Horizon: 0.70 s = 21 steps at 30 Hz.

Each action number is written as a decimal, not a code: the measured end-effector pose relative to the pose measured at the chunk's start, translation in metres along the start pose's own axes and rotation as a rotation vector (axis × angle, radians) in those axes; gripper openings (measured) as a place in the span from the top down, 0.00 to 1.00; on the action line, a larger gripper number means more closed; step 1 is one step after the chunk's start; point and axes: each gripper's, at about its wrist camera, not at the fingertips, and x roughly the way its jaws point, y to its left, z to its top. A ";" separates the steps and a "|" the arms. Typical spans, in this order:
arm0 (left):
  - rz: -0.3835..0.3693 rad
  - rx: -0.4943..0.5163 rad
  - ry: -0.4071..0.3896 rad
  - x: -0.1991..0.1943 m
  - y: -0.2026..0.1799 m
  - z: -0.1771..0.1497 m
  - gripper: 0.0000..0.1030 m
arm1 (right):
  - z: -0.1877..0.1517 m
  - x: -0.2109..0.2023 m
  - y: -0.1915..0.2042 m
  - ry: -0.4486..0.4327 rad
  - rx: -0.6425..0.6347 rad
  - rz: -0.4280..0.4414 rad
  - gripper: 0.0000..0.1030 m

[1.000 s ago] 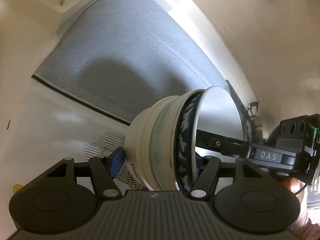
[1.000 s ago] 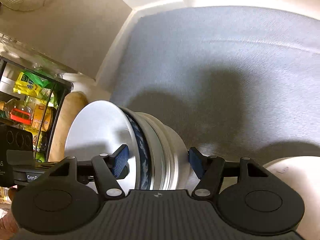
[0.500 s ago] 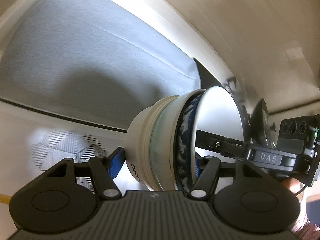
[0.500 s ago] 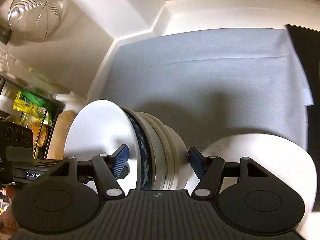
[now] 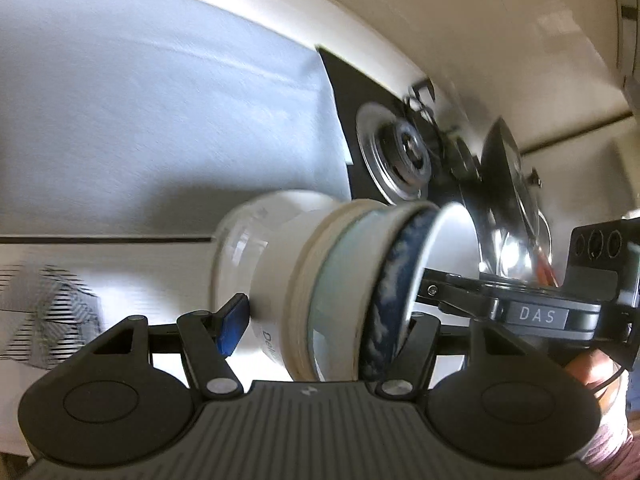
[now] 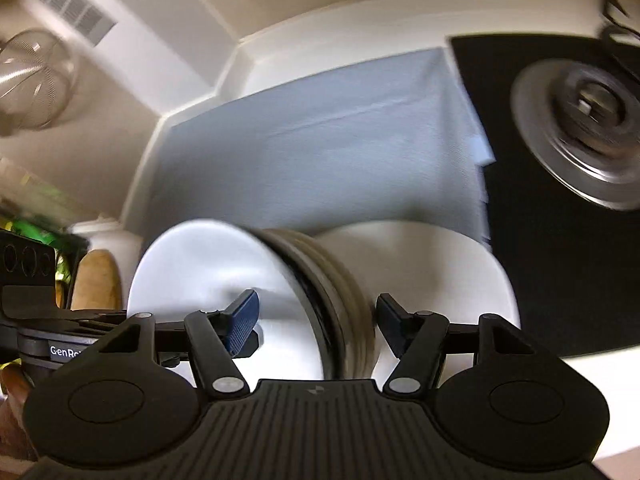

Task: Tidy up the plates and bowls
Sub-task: 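Lift the whole dish stack with both tools and carry it toward the stove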

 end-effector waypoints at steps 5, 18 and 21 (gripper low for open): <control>0.029 0.004 0.065 0.039 -0.009 -0.009 0.33 | -0.014 0.003 -0.037 0.034 0.069 -0.030 0.37; 0.119 -0.081 -0.013 0.048 -0.009 -0.002 0.33 | -0.003 0.026 -0.066 0.156 0.051 0.068 0.47; 0.134 -0.037 -0.052 0.041 -0.018 -0.004 0.13 | -0.001 0.028 -0.062 0.168 0.005 0.080 0.43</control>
